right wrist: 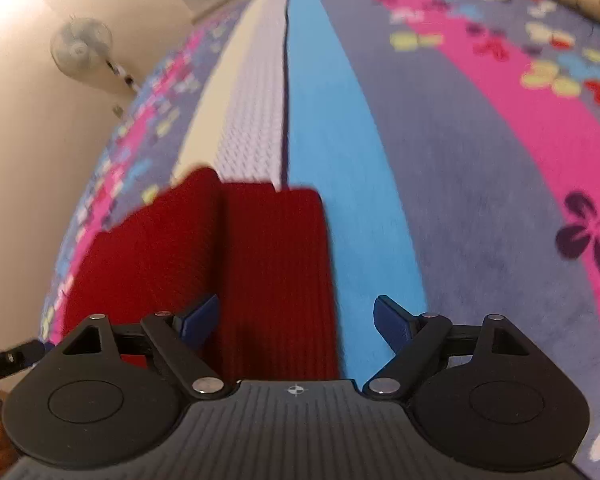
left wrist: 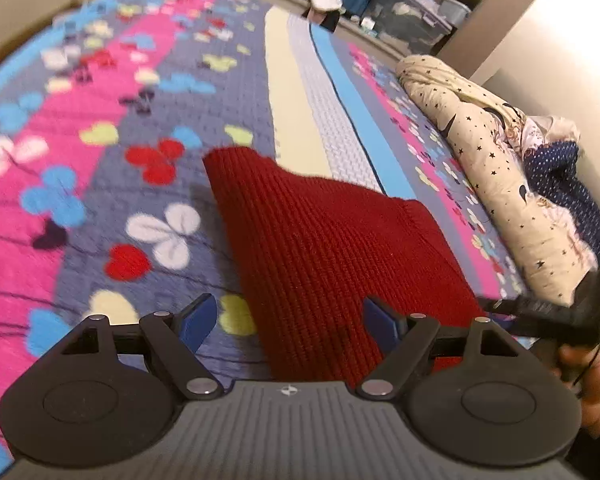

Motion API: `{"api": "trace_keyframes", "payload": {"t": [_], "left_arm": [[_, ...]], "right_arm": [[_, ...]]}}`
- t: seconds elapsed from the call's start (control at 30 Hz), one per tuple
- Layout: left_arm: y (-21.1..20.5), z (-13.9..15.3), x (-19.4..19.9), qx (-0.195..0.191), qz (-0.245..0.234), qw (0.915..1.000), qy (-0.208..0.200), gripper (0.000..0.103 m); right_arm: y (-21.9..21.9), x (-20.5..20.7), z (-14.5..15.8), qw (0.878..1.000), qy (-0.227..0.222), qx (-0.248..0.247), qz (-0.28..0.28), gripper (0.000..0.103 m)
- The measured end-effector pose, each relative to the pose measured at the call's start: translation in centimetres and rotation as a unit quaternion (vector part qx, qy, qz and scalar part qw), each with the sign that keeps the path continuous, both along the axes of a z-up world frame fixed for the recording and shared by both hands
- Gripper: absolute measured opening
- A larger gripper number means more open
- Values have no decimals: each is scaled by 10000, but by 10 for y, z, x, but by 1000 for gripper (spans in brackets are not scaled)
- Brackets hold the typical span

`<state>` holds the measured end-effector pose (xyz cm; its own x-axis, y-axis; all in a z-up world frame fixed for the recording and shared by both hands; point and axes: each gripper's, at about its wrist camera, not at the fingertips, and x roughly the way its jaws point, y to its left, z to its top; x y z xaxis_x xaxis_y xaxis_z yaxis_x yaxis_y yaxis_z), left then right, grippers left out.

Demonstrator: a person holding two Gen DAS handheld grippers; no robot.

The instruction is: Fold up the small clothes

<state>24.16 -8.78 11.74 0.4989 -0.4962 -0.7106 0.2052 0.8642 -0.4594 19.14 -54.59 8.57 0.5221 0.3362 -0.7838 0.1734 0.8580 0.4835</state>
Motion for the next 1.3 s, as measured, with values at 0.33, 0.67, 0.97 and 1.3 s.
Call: {"api": "trace_keyframes", "payload": {"t": [0.33, 0.67, 0.97, 1.3], "left_arm": [[-14, -53, 47, -1106, -18, 9882, 1056, 96], [-35, -10, 55, -262, -373, 9988, -204, 62], [46, 23, 74, 751, 785, 9911, -768, 70], [18, 17, 25, 1359, -978, 9829, -770, 58]], "right_arm": [[18, 9, -23, 9990, 261, 43, 358, 58], [28, 16, -13, 9977, -70, 548, 402, 11], [79, 46, 5, 9906, -917, 817, 600, 16], [114, 27, 37, 9636, -1488, 1219, 1857, 78]]}}
